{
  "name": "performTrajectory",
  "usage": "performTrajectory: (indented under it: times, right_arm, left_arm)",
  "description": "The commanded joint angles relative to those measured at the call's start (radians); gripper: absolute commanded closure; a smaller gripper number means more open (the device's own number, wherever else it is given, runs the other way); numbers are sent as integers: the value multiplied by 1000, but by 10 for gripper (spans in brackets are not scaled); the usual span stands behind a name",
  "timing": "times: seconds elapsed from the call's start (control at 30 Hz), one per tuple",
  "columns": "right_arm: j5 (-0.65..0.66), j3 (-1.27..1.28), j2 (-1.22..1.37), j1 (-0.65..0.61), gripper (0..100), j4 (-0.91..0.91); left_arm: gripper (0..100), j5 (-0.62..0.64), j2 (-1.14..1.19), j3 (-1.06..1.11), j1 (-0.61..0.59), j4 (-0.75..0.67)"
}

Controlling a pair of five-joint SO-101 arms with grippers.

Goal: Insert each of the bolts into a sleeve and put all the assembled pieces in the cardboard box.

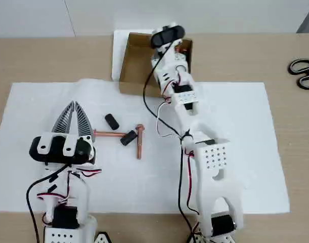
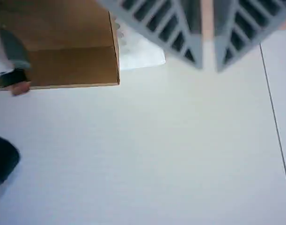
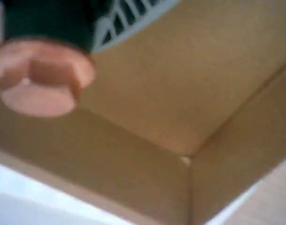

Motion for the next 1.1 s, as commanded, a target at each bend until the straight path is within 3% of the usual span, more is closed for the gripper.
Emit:
performTrajectory:
  times: [0.0, 0.1, 0.3, 0.53, 0.77, 1.07]
  right_arm:
    - [-11, -153, 36, -1, 990, -22]
    - [-11, -198, 82, 10, 957, 4]
    - [-11, -224, 120, 18, 723, 143]
    - [-8, -270, 87, 21, 759, 174]
    - [-11, -359, -168, 30, 799, 699]
    - [-6, -361, -377, 85, 798, 1188]
  left_arm:
    - [994, 6, -12, -2, -5, -23]
    - [994, 6, -12, -2, -5, -23]
    - [994, 6, -12, -2, -5, -23]
    - [994, 6, -11, -2, -5, -21]
    - [994, 6, -11, -2, -5, -21]
    - [994, 6, -11, -2, 2, -21]
